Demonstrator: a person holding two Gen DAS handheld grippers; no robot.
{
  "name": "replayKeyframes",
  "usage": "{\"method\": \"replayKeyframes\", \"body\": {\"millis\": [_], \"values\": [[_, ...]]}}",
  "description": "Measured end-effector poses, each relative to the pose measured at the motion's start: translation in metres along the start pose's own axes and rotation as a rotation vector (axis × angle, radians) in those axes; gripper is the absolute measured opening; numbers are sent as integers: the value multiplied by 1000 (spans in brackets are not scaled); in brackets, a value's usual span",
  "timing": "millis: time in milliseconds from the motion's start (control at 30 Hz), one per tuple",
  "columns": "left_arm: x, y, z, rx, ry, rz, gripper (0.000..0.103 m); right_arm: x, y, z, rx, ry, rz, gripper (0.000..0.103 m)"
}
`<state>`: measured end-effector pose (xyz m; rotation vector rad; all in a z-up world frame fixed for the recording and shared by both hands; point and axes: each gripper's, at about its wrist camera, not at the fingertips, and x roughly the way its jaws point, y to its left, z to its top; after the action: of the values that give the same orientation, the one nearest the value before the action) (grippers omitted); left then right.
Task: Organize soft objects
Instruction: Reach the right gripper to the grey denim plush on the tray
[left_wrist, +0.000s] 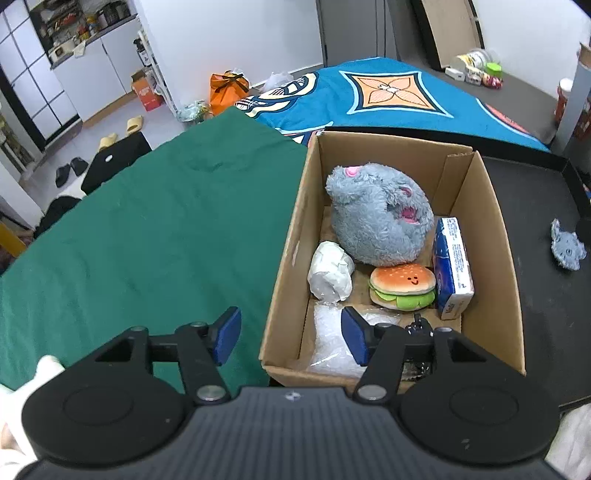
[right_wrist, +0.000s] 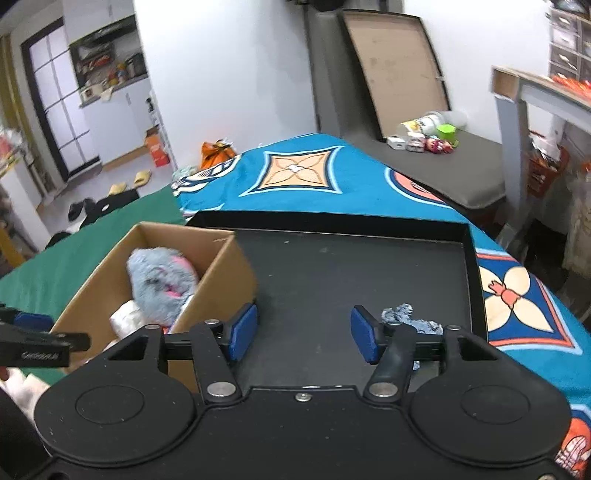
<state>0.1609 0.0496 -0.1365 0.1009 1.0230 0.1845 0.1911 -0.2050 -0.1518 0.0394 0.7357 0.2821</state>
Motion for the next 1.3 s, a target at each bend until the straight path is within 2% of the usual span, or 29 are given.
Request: {"method": "replayKeyframes", "body": {"millis": [167,233,600,967,1200,1267,1300], "values": [[-2,-9,5,50,-9,43,72,12,-20,-12,67,-9,-3,67],[1,-13,6,59,-3,52,74,17,-28,-16,84,-10,-11,73],[18,-37,7,96,43,89,75,39,-79,-33,206,2,-101,74],[26,-45,15,106,54,132,75,63,-105,-44,313,22,-117,73],[34,-46,15,111,71,135,75,71,-99,-37,283,18,-88,63],[36,-45,16,104,75,136,75,75,-97,-39,264,37,-111,57],[36,-45,17,103,75,135,75,75,-95,-39,245,37,-129,47]]}}
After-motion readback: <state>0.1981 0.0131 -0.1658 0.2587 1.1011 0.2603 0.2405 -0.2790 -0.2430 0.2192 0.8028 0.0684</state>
